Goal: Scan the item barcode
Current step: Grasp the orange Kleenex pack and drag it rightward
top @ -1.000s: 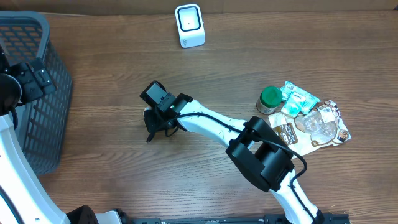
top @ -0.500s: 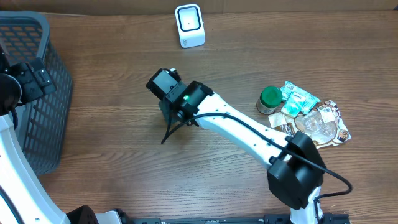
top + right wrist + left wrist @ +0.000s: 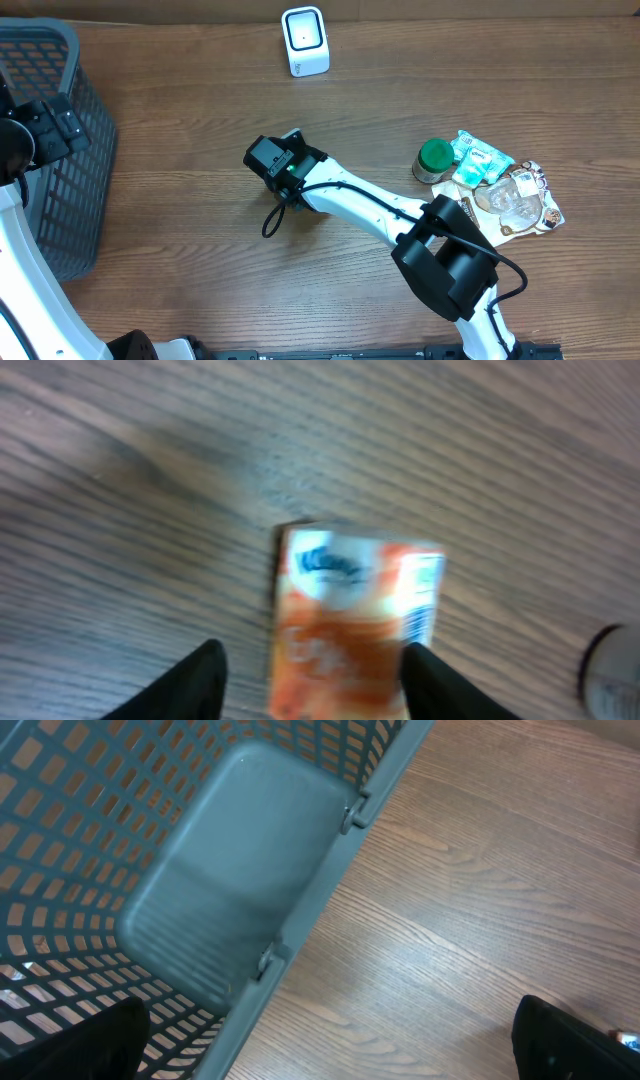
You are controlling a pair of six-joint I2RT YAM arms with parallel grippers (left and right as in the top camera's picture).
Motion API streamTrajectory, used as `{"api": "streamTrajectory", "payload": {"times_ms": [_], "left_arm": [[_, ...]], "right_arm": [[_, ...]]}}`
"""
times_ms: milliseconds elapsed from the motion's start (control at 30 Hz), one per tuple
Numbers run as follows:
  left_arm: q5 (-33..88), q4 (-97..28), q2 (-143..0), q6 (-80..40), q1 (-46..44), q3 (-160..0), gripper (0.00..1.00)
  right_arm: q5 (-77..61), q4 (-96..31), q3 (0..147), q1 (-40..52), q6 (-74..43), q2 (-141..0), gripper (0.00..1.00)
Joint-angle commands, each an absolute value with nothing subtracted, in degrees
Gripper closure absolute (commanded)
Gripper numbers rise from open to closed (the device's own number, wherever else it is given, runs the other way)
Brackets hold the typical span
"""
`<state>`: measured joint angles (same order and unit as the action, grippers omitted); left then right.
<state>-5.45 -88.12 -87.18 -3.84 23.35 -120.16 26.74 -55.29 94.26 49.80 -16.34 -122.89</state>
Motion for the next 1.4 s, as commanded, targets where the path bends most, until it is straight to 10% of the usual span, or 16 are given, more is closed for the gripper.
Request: {"api": "streamTrajectory", "payload": {"times_ms": [0, 1167, 1267, 1367], "left_arm": [[-6.0, -88.1, -87.3, -2.7, 23.6, -120.9, 0.0], [-6.0, -88.0, -87.3, -2.7, 23.6, -120.9, 0.01], [-6.0, -88.1, -87.3, -2.7, 23.6, -120.9, 0.0], [-6.0, -88.0, -87.3, -2.7, 23.6, -120.9, 0.01]], "right_arm": [[22.6, -54.8, 95.4, 50.8, -16.4, -122.5, 0.41], [0.4, -55.3, 98.3, 39.7, -18.2, -113.7, 0.58], [0.5, -56.1, 98.3, 36.3, -18.3, -111.8, 0.66], [0.5, -56.8, 98.2, 33.3, -18.6, -112.0, 0.95]]}}
